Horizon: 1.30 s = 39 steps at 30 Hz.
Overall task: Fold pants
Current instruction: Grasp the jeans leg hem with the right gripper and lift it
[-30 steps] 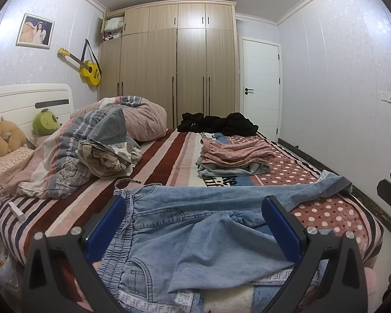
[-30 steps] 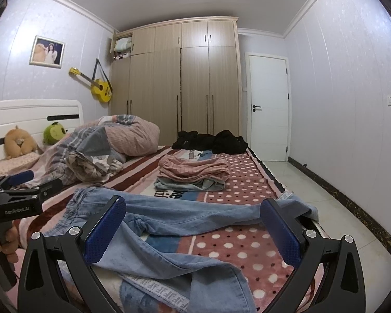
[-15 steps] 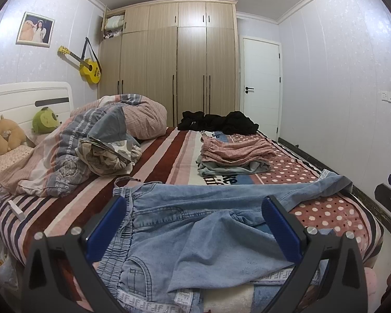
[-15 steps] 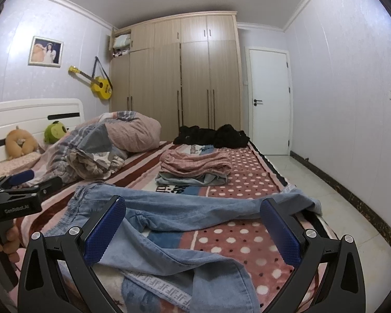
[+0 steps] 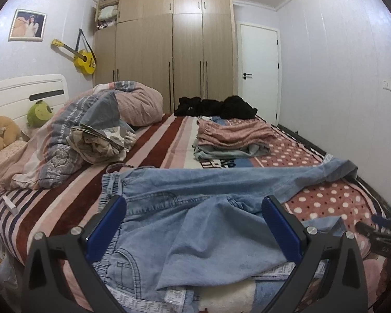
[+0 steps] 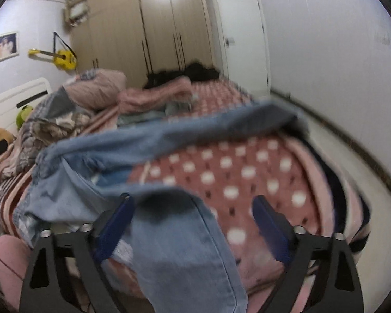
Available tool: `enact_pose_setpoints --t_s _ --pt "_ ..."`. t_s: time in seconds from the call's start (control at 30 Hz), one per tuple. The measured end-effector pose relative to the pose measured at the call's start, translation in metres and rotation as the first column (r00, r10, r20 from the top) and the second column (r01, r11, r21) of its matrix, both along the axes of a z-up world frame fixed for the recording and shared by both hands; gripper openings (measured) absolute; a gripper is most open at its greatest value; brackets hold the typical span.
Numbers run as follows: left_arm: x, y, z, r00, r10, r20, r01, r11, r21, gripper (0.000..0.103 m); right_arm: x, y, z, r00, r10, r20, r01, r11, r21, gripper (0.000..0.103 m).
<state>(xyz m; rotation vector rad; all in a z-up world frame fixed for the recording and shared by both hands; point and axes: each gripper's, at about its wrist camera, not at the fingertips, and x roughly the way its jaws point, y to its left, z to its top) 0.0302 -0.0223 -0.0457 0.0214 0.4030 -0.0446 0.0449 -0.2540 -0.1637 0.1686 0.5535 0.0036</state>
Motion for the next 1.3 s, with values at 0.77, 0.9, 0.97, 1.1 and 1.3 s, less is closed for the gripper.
enact_pose_setpoints --t_s 0.77,0.9,0.97,1.1,1.3 --pt "0.019 0.0 -0.006 0.998 -0.027 -0.049 0.025 0.999 -0.026 0.102 0.021 -0.002 -0.047 0.976 0.109 -0.187 -0.112 0.994 -0.004 0.007" --pt "0.023 0.003 -0.01 0.998 -0.014 -0.061 0.012 1.0 -0.025 0.102 0.016 0.004 -0.043 0.982 0.106 -0.156 -0.11 0.994 -0.018 0.002" --pt "0.024 0.007 -0.012 0.998 -0.002 -0.066 0.0 1.0 -0.026 0.102 0.014 0.002 -0.036 0.989 0.083 -0.123 -0.086 0.996 -0.016 0.002" --pt "0.026 0.016 -0.014 0.997 0.024 -0.069 -0.026 0.999 -0.027 0.102 0.023 -0.013 -0.019 0.996 -0.012 -0.089 0.0 0.991 -0.133 0.001" --pt "0.033 0.034 -0.026 0.992 0.075 -0.097 -0.077 0.997 -0.016 0.102 0.073 -0.047 -0.002 0.993 -0.041 -0.107 0.013 0.967 -0.254 0.001"
